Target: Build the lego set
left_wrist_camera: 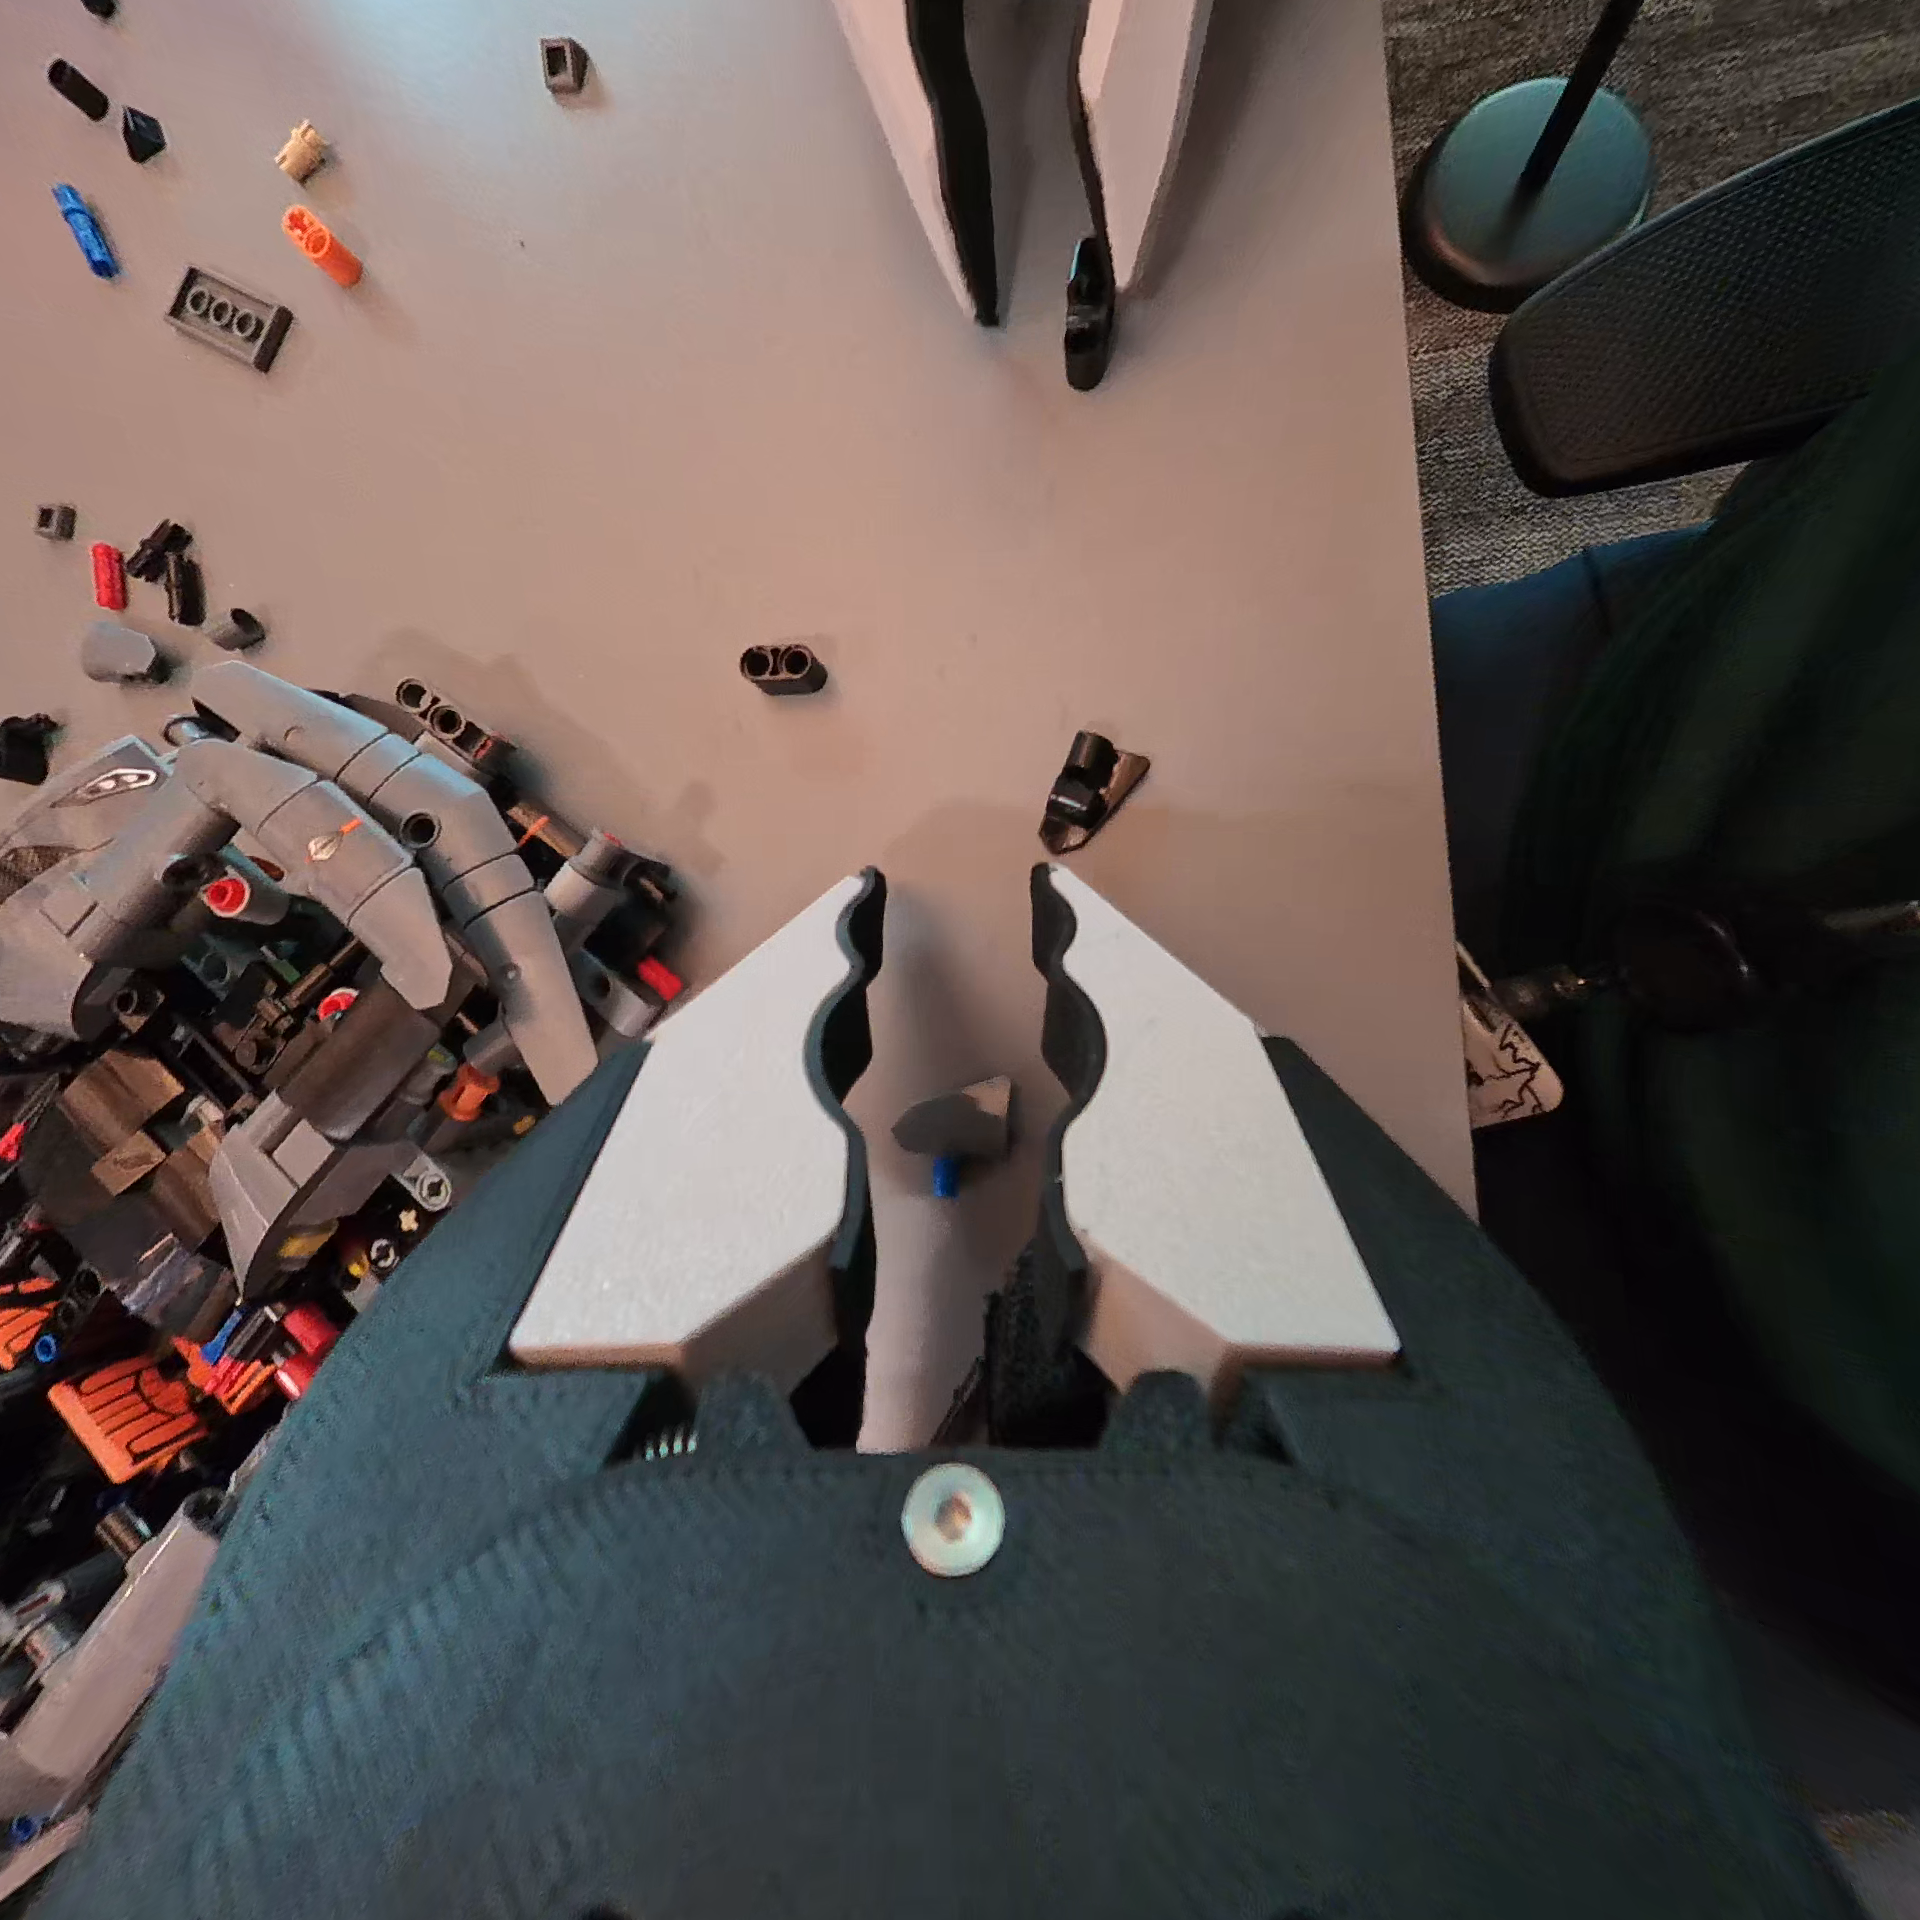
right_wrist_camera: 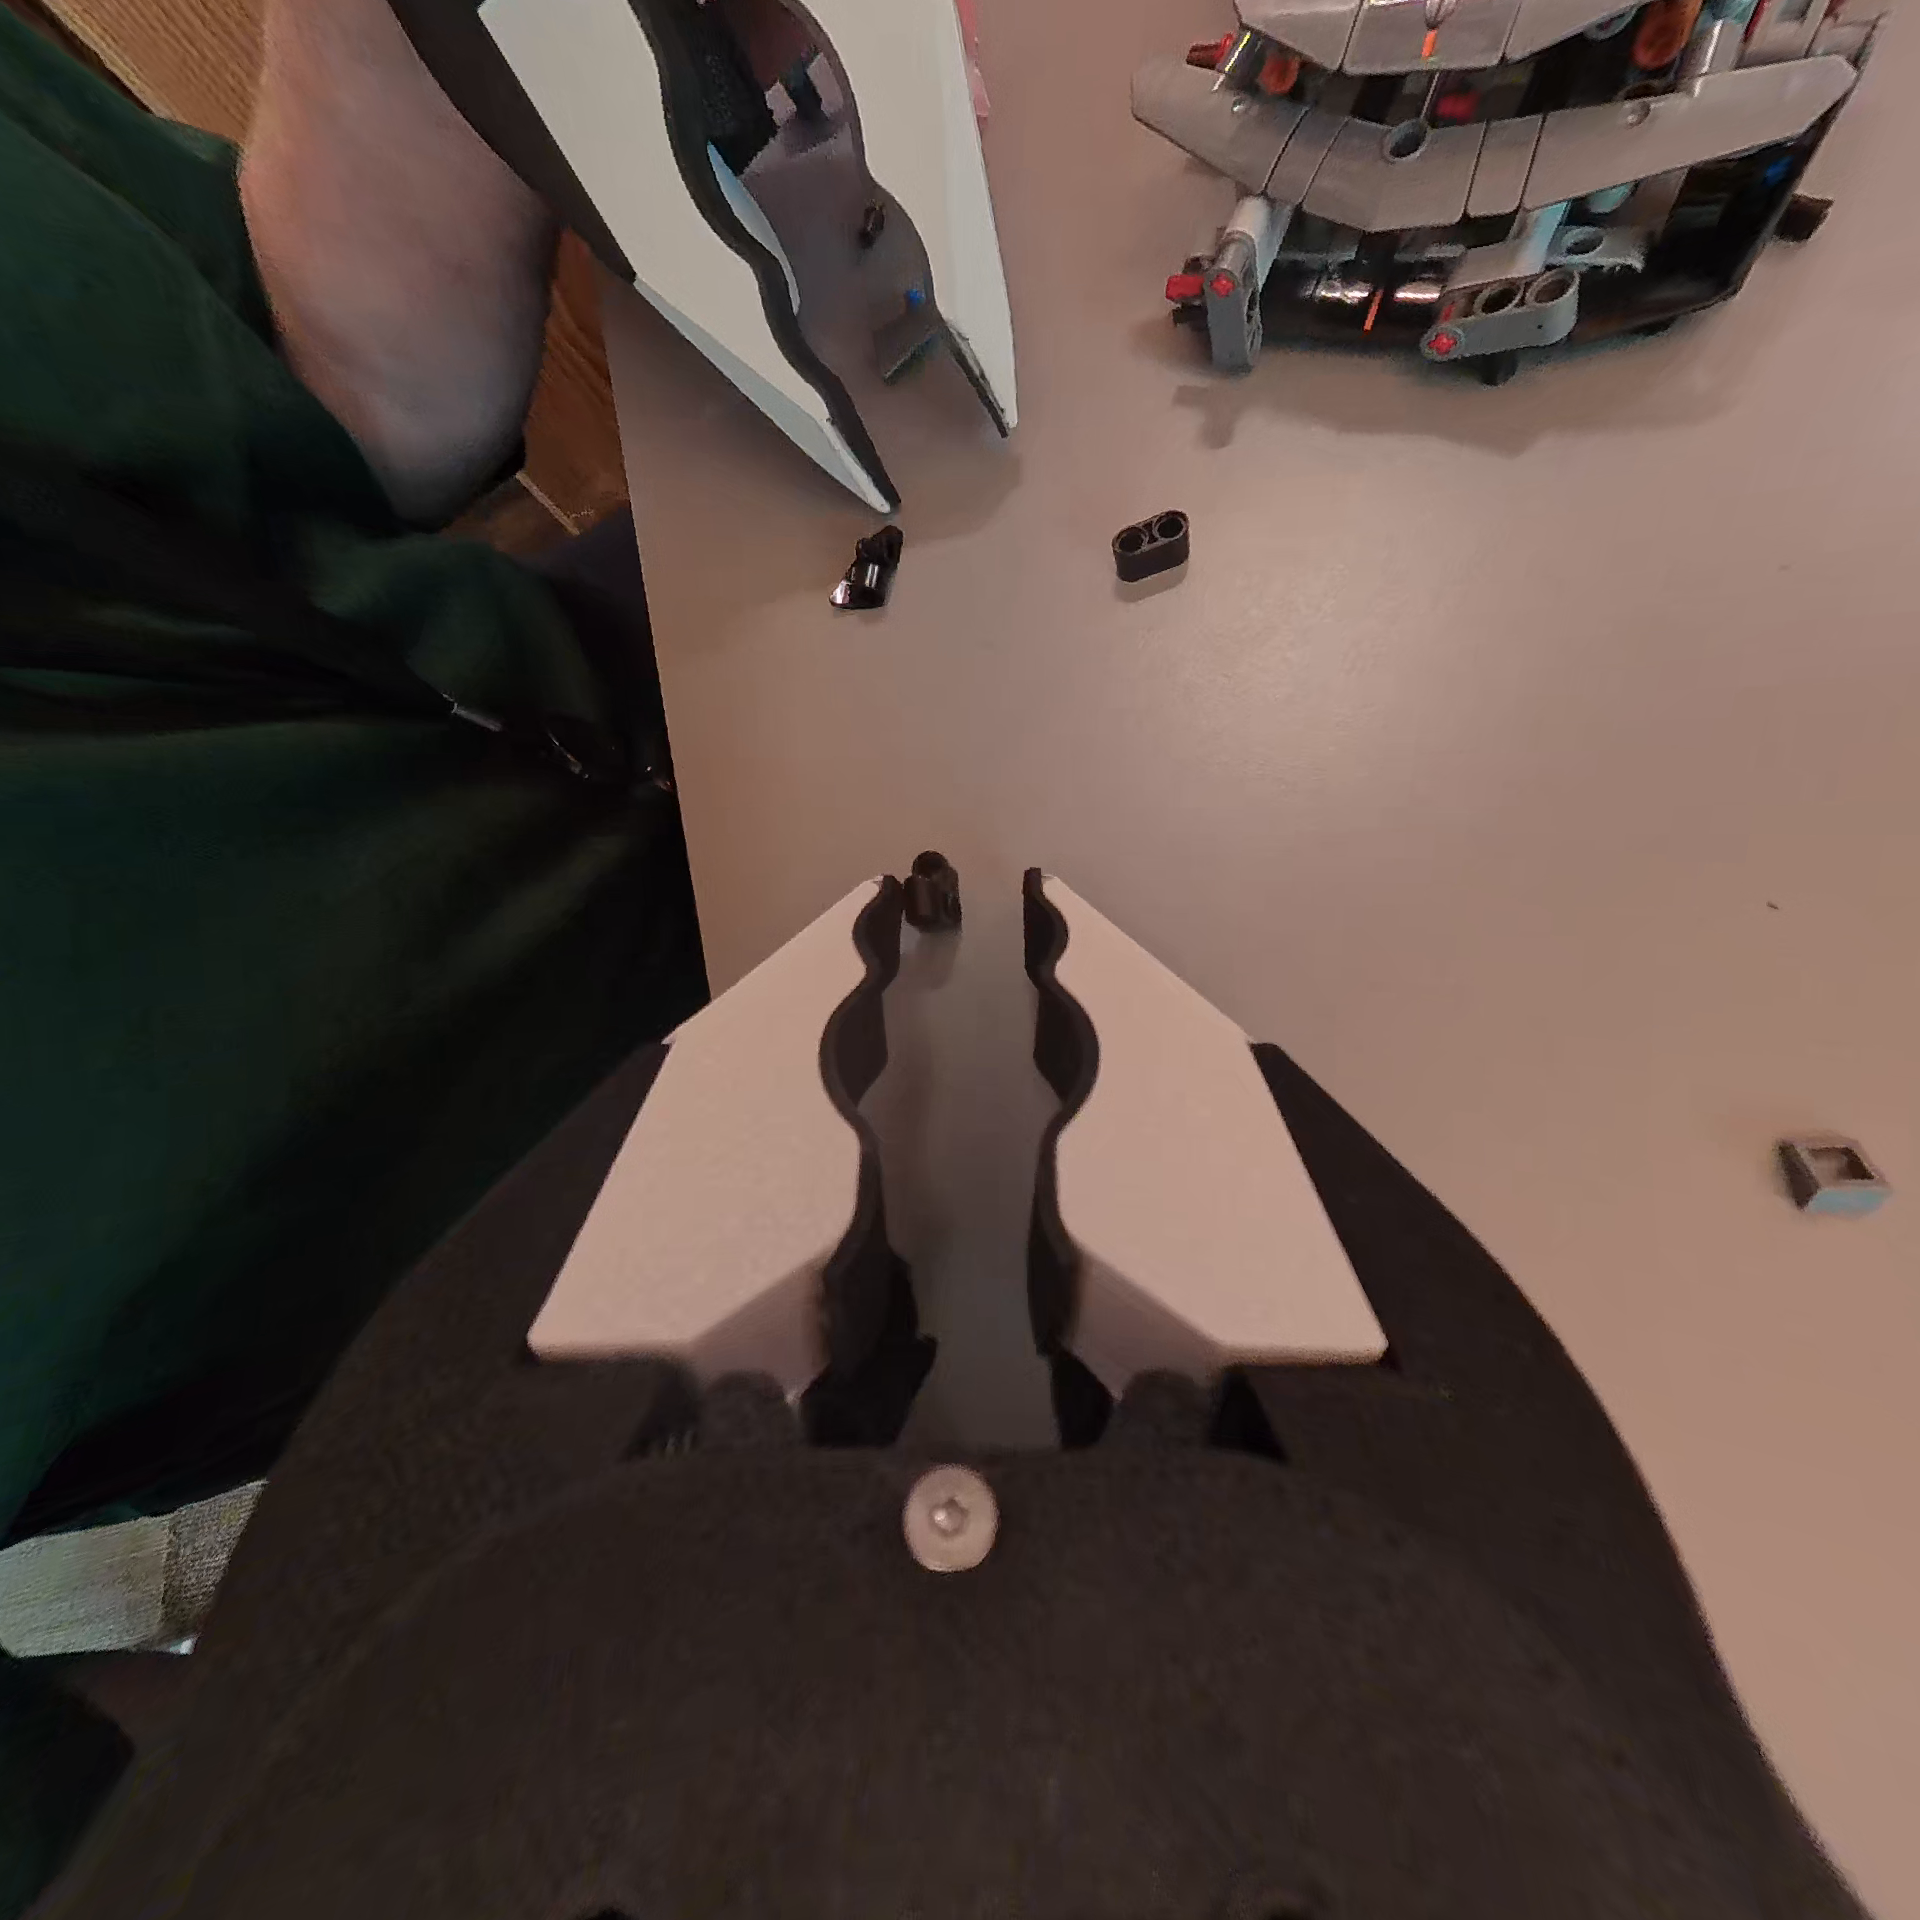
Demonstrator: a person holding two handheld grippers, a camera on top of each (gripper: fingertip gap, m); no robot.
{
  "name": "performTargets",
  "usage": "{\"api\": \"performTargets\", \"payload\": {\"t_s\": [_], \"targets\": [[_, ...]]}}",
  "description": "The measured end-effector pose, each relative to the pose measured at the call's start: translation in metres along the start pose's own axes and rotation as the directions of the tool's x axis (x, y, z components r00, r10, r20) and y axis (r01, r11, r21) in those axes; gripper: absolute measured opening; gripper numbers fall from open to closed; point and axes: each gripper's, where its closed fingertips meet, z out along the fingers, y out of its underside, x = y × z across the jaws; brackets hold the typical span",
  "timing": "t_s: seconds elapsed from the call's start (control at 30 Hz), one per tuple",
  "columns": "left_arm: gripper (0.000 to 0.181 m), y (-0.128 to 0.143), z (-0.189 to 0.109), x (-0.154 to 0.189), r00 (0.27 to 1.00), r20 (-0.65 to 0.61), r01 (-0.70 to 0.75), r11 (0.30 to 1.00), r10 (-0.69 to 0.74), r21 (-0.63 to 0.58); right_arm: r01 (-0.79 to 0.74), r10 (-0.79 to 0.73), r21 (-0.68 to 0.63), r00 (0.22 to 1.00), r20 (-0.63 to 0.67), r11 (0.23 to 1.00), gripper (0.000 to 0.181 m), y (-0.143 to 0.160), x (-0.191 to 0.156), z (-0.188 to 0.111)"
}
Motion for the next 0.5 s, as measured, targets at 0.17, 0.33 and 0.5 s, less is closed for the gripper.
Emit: {"api": "performTargets", "payload": {"t_s": [0.17,0.33,0.5], "targets": [[0.027,0.004,-0.003,0.001,1.0,0.013,0.017,1.0,-0.017,-0.015,0.009,-0.009,0.008,1.0,-0.001,1.0,0.022,0.004,-0.004,-0.005],[0.027,0.005,-0.005,0.004,0.999,0.021,0.03,0.999,-0.03,-0.023,0.022,-0.022,0.002,1.0,0.005,1.0,0.018,0.009,-0.009,-0.007],[0.026,0.004,-0.004,0.006,0.999,0.024,0.035,0.999,-0.034,-0.022,0.035,-0.035,-0.029,0.999,-0.015,0.999,0.015,0.011,-0.007,-0.003]]}}
